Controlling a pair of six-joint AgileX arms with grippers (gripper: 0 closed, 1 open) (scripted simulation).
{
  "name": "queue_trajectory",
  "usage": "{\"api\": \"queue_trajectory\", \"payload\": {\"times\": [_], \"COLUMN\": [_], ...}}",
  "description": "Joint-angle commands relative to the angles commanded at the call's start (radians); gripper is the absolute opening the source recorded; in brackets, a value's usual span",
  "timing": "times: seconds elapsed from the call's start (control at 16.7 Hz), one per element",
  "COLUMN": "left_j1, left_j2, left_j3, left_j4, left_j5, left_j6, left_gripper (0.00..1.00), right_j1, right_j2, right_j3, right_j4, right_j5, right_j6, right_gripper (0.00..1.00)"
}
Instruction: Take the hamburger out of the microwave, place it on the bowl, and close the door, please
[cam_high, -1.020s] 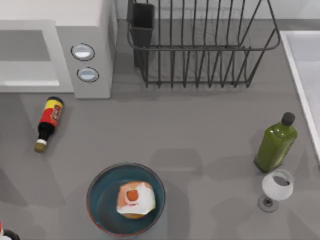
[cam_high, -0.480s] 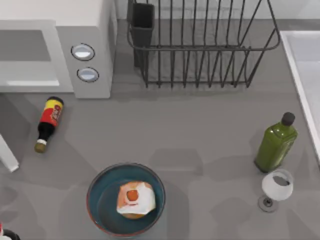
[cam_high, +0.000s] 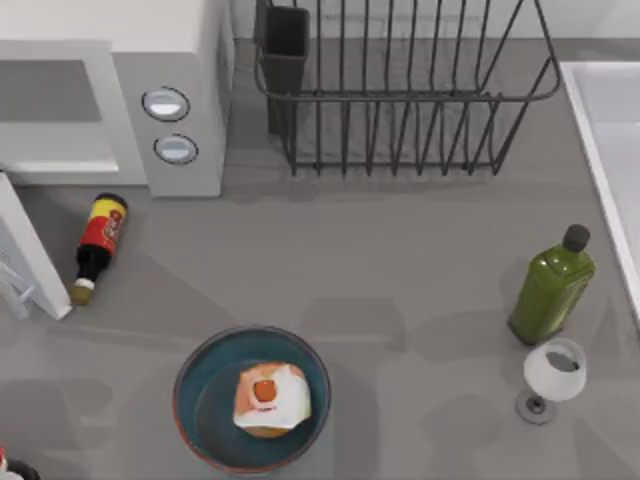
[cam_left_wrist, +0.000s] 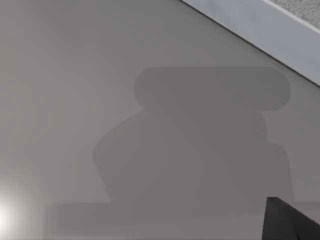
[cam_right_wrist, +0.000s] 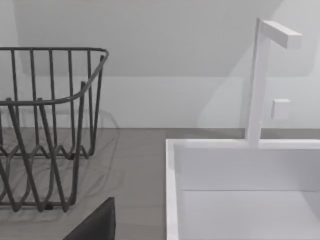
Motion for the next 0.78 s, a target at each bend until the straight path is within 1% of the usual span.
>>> {"api": "queue_trajectory", "payload": {"times": [0.12, 0.18, 0.3, 0.42, 0.66, 0.78], "left_j1": [0.001, -0.011, -0.067, -0.152, -0.381, -0.463], "left_j2": [0.003, -0.005, -0.032, -0.066, -0.127, -0.166], "left_j3": [0.001, -0.004, -0.022, -0.043, -0.08, -0.103], "left_j4": [-0.002, -0.001, 0.002, 0.005, 0.012, 0.015], "left_j5": [0.002, -0.01, -0.061, -0.118, -0.234, -0.3], "left_j6": [-0.002, -0.015, -0.069, -0.133, -0.278, -0.349], "left_gripper": [0.0, 0.0, 0.0, 0.0, 0.0, 0.0], "right_j1": [0.0, 0.0, 0.0, 0.0, 0.0, 0.0], "right_j2": [0.0, 0.0, 0.0, 0.0, 0.0, 0.0], "right_j3": [0.0, 0.0, 0.0, 0.0, 0.0, 0.0], "right_j4": [0.0, 0.0, 0.0, 0.0, 0.0, 0.0], "right_j5": [0.0, 0.0, 0.0, 0.0, 0.0, 0.0], "right_j6": [0.0, 0.0, 0.0, 0.0, 0.0, 0.0], "right_gripper": [1.0, 1.0, 1.0, 1.0, 1.0, 1.0]}}
